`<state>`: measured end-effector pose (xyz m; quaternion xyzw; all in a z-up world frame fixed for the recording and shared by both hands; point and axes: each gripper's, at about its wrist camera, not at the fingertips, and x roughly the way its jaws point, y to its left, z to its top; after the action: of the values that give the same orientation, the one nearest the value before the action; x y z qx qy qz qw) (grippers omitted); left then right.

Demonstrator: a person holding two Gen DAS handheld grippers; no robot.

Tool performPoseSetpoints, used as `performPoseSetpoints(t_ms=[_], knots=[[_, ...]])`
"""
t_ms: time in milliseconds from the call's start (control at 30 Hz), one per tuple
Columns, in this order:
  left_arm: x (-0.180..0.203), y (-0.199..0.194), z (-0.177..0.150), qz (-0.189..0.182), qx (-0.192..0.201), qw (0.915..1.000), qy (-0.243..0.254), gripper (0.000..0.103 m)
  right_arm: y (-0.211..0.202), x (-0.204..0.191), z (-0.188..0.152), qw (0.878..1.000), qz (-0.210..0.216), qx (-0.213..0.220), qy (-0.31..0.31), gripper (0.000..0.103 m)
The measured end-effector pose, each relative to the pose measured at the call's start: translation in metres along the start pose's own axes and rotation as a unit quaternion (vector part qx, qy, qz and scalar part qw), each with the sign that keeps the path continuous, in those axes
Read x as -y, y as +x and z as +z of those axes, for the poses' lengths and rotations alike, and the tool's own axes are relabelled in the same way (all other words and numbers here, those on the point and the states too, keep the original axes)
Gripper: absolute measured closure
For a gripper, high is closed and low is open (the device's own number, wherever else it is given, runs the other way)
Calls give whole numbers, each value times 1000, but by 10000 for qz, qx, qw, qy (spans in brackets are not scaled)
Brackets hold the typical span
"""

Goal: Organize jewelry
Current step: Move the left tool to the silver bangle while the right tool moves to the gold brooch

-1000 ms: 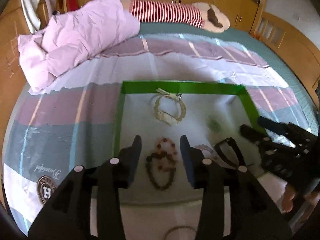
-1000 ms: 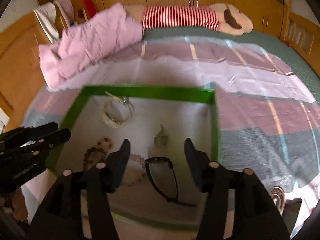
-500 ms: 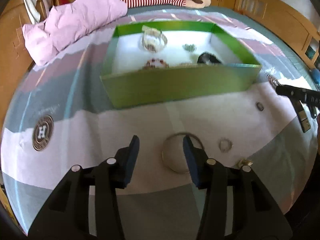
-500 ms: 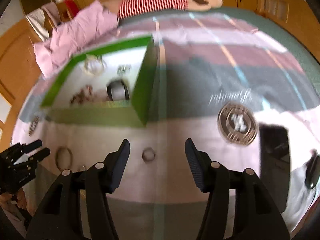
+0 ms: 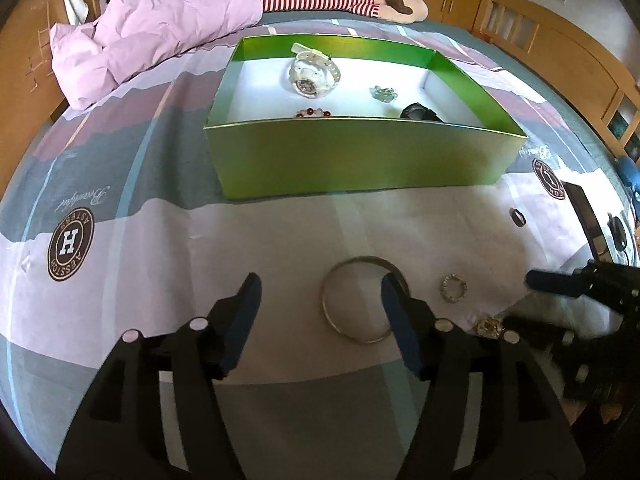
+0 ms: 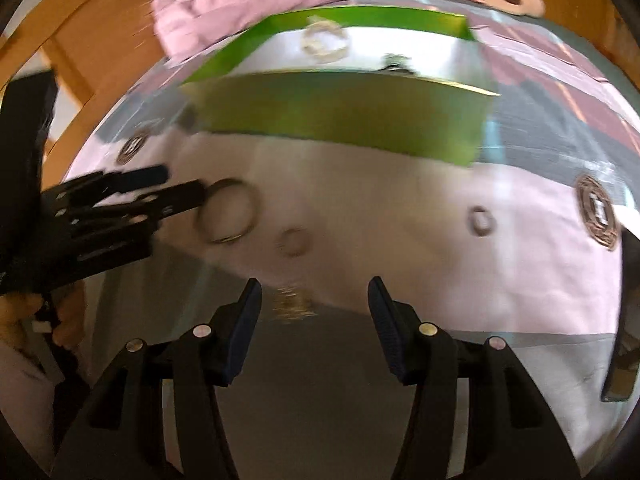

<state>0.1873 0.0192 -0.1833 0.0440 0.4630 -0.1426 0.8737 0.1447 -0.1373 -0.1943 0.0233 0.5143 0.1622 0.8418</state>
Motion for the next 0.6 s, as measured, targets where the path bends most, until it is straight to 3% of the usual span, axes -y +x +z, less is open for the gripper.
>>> performPoseSetpoints(t_ms=[67,200,333,400,600], knots=[[2,-1,-1,-20,13,10000,34,30,8,-10,0,9998,-97,-113,-156,48],[8,2,-2,-14,-8,9999,165,27,19,-15,-2,9990,-348,-215,-204,49],[16,8,-5,22,-92,9994,325,21,19,-10,-6,9983,-504,-186,-208,73],[20,10,-6,29,-116,9992,386,21,16,-6,-7,9982,-545,-169,-173,78],[29,20,-8,140,-173,9985,498,21,9,11,-13,9976,-672,-143,-1,78]])
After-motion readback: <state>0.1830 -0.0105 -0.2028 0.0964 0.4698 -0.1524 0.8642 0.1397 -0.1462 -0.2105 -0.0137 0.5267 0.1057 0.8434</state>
